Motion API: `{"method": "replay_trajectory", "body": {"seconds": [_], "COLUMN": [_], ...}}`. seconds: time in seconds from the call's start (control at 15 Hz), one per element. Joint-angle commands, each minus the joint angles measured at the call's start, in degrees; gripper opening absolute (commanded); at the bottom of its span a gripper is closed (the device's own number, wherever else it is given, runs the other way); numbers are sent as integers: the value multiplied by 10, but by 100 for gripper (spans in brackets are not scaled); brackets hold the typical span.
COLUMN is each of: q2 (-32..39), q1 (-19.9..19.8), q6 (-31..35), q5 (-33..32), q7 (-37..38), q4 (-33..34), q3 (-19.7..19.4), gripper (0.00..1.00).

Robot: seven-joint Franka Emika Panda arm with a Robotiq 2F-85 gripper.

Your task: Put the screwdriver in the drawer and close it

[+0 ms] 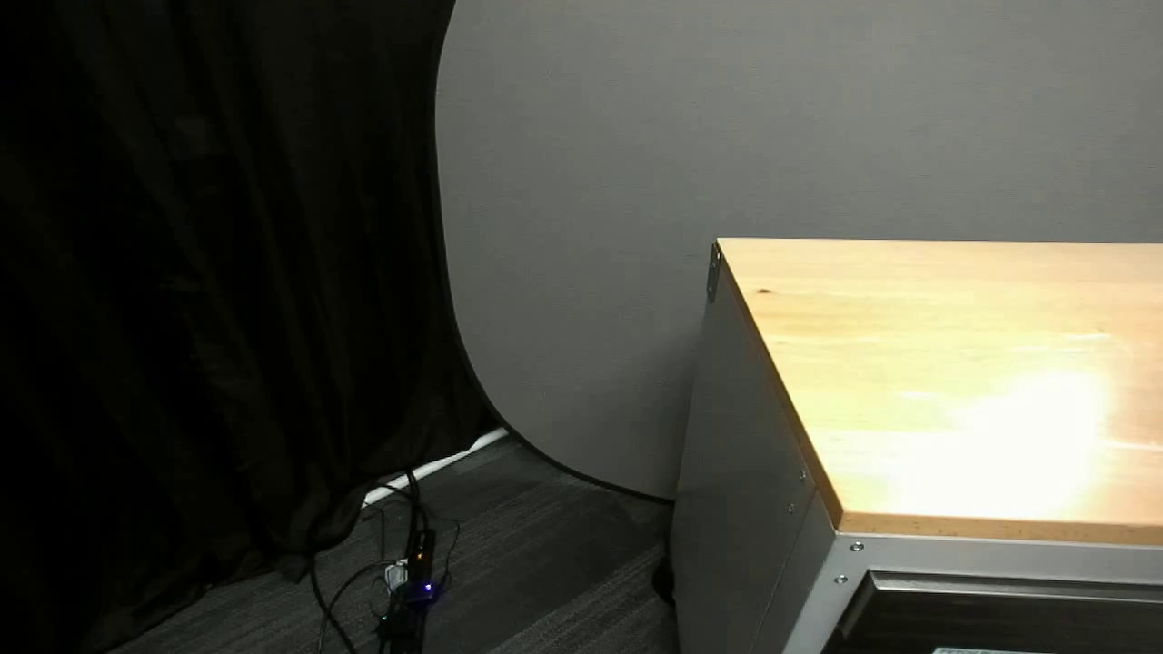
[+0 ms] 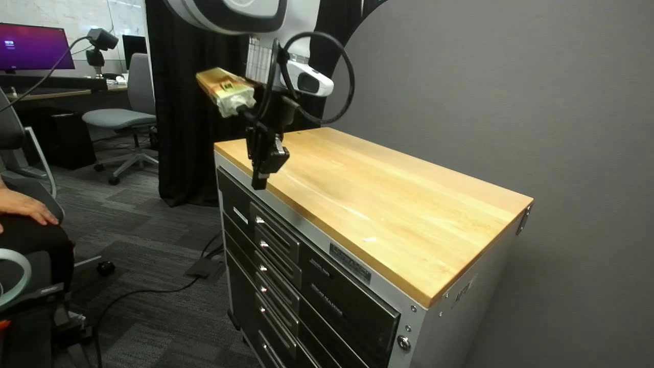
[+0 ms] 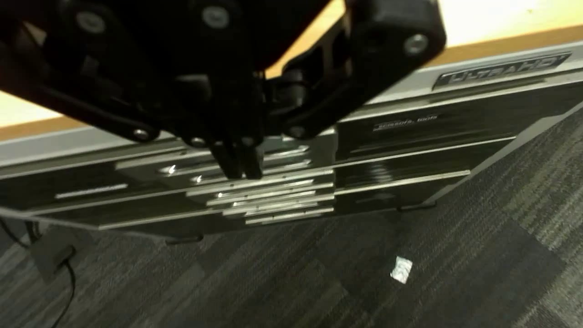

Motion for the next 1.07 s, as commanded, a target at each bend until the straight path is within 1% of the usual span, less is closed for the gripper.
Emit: {"method": "replay_trajectory", "body": {"seconds": [0.0,0.07,0.13,0.2,0.4,0.47,0.73,0.8,0.93,1.0], "q2": [-11,-8,-4,-1,4,4,0,0,0,-4], "q1": [32,40,47,54,72,77,87,88,89,85], "q6": [-146,-176,-198,-216,-249,-257,-276,-280,-290,-264], "q5": [-25,-28,-29,-26,-31,-33,-36,-37,-33,-21], "q7": [10,9,10,7,7,8,8,8,10,3], "q4": [54,71,85,99,127,134,151,154,163,137], "q3": [19,25,31,37,50,54,60,61,61,60], "gripper": [10,10,17,36,57,66,95,100,100,100]}}
